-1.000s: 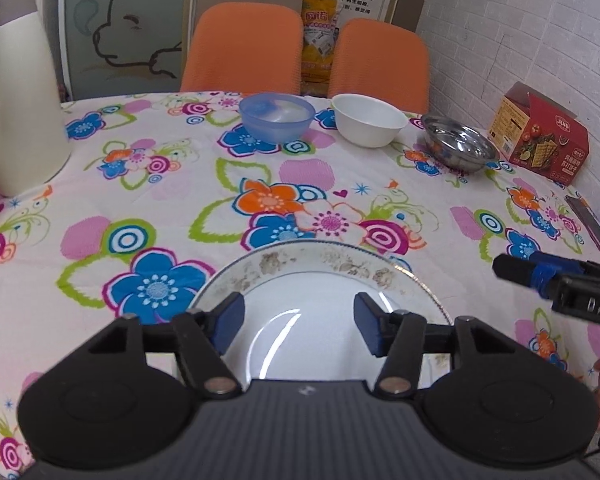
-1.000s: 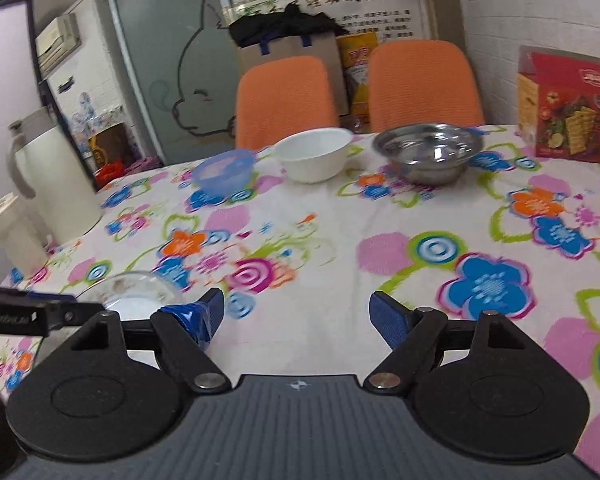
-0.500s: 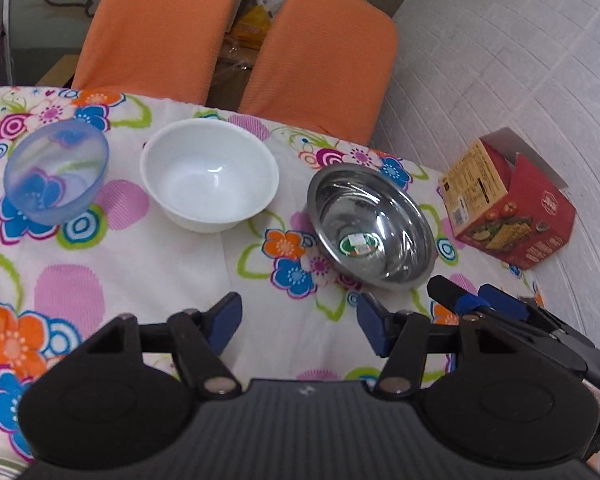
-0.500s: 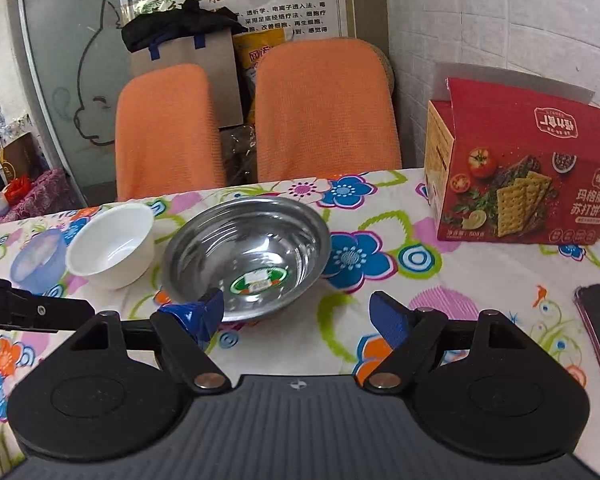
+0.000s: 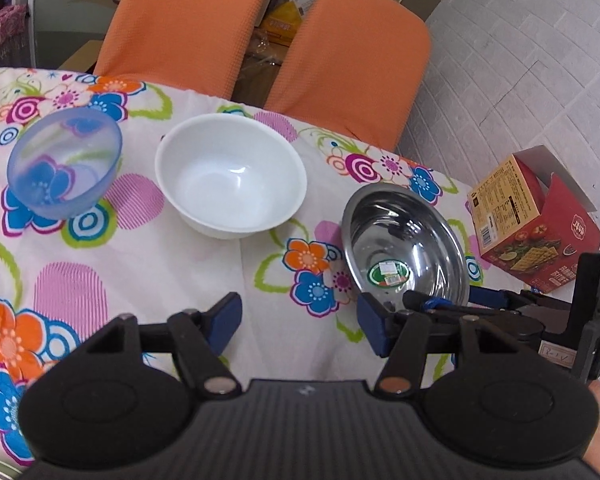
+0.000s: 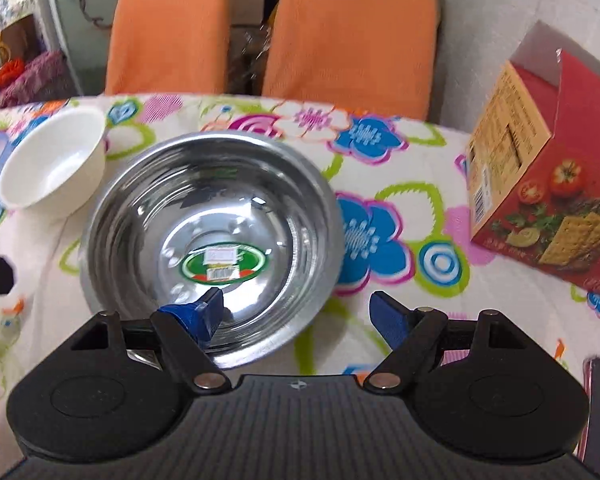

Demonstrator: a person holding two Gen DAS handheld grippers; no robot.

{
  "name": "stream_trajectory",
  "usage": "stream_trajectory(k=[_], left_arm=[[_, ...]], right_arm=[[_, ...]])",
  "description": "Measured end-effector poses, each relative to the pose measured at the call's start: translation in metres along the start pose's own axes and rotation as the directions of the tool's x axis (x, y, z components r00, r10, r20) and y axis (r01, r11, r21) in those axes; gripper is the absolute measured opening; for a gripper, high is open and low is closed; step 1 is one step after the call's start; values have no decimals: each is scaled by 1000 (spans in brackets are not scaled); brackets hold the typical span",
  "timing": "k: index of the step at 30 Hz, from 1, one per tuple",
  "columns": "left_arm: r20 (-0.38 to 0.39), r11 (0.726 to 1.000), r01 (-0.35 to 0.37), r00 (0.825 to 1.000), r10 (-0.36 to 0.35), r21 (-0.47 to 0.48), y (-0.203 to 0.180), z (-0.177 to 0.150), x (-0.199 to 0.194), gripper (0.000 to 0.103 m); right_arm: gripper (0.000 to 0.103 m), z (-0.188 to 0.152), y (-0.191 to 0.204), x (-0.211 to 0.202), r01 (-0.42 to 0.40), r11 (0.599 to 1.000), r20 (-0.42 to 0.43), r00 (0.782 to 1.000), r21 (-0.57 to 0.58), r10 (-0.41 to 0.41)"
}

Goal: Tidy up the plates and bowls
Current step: 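Move the left tool to the steel bowl and grip its rim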

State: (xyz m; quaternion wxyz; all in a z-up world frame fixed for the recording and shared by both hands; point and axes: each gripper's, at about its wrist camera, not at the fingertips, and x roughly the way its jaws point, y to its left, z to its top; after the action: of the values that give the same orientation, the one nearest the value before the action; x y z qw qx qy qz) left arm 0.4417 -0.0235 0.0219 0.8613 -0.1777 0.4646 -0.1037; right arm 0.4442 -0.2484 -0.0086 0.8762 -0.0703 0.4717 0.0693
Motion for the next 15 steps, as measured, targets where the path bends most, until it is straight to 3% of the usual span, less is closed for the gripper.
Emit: stream_trajectory(k=[3,5,10,15], left_arm=[[-21,1000,27,999,-27,-6,-1,-5,3,59],[-27,999,40,999,-40,-6,-5,-9,6,59],[-41,998,53,998,-52,18,-27,-11,26,60],[-24,999,25,999,-24,21,-37,-9,49,60]], right_arm=[[66,-10,-1,-12,-95,995,-55,994,6,95],[67,-19,0,-24,-143,990,-48,989,0,142],[67,-17,-10,-22,-50,996,52,998,73,46],[67,-18,-12,2,-57,994,52,997,93,52]])
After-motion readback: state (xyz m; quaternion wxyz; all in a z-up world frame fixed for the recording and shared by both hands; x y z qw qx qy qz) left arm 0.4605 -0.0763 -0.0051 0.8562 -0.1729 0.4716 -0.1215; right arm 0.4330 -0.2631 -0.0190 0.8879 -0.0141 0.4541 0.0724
